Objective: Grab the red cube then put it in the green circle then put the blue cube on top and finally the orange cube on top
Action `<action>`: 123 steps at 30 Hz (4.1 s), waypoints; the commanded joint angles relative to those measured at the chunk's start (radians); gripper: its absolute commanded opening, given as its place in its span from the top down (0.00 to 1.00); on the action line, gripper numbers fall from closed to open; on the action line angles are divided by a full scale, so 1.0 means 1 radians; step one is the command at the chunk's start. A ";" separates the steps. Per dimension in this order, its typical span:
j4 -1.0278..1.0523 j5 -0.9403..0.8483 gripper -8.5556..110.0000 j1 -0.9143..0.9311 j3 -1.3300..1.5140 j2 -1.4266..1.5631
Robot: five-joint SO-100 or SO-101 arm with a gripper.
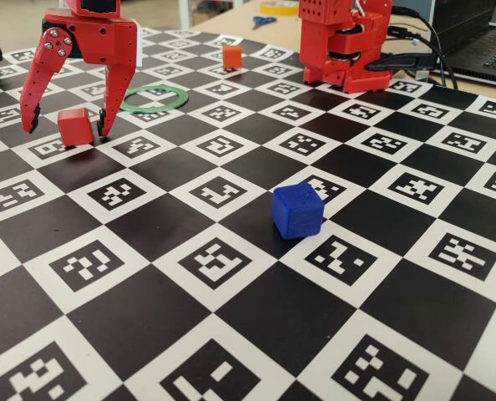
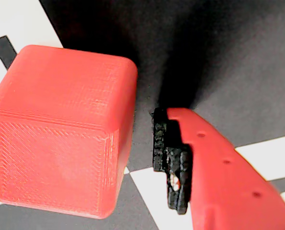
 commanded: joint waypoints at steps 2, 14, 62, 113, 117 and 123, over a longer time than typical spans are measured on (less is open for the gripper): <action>-0.015 0.002 0.75 0.008 -0.072 0.046; -0.028 -0.066 0.85 -0.003 -0.034 0.091; 0.264 -0.742 0.87 0.192 0.658 0.962; -0.239 -0.741 0.87 0.322 0.916 0.667; -0.250 -0.736 0.87 0.319 0.922 0.660; -0.256 -0.726 0.87 0.314 0.920 0.655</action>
